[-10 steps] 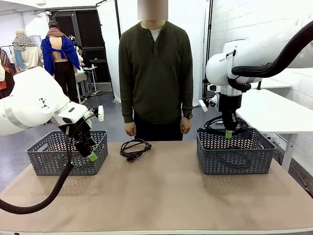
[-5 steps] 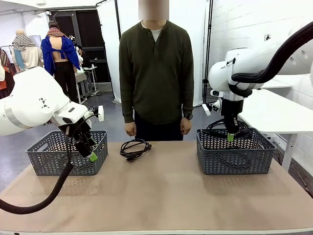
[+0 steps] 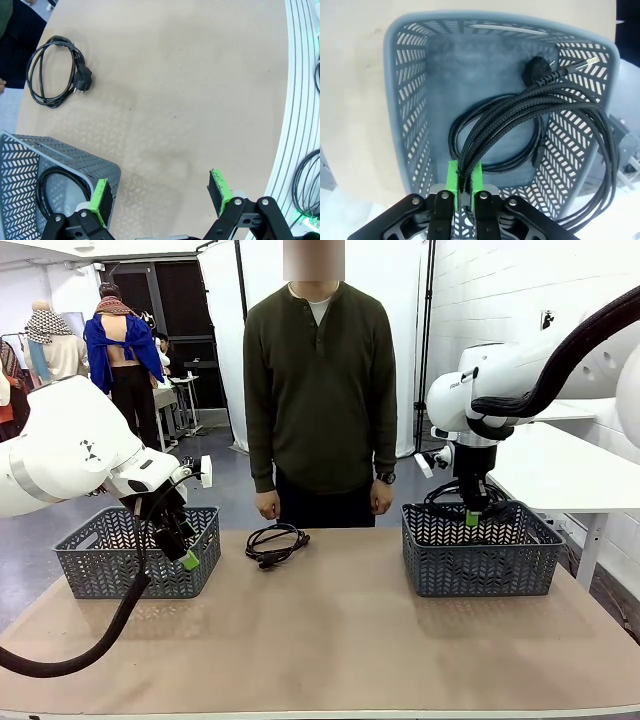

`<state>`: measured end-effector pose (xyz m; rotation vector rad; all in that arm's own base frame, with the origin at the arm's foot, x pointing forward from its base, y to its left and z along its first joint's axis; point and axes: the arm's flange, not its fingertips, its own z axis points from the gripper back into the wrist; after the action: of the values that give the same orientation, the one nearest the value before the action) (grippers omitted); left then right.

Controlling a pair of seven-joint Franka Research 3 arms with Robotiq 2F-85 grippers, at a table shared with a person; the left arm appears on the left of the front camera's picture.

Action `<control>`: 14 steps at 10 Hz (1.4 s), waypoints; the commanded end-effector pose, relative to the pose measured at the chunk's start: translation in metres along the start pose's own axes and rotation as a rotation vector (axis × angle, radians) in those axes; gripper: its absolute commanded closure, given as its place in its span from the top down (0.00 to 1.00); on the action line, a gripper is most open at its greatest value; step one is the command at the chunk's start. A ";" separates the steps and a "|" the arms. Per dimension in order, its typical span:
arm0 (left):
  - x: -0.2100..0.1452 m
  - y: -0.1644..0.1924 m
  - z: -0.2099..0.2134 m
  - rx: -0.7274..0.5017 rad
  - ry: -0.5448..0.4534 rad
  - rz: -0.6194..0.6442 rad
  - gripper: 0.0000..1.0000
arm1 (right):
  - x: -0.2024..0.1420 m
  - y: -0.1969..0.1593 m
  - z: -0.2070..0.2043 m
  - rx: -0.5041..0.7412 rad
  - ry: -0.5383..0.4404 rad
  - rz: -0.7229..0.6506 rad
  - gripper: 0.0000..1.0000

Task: Organize the cables according to human instructions.
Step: Pick up a bundle of cables and place it in the basket indicated by the human.

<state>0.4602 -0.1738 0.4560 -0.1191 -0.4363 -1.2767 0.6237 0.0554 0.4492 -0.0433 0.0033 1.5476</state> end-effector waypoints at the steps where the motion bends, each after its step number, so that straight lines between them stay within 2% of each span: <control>1: 0.001 0.000 0.003 -0.008 0.007 -0.001 1.00 | -0.004 -0.006 -0.004 0.001 0.001 0.046 0.00; 3: 0.001 0.000 0.003 -0.008 0.007 -0.001 1.00 | -0.003 -0.005 -0.008 0.024 -0.008 0.052 0.02; 8: 0.001 0.000 0.003 -0.008 0.007 -0.001 1.00 | -0.002 -0.010 -0.012 0.046 -0.022 0.037 1.00; 14: 0.001 0.000 0.003 -0.008 0.007 -0.001 1.00 | 0.003 -0.010 0.002 0.060 -0.016 0.002 1.00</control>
<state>0.4602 -0.1738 0.4560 -0.1192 -0.4363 -1.2767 0.6305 0.0569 0.4511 -0.0097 0.0307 1.5634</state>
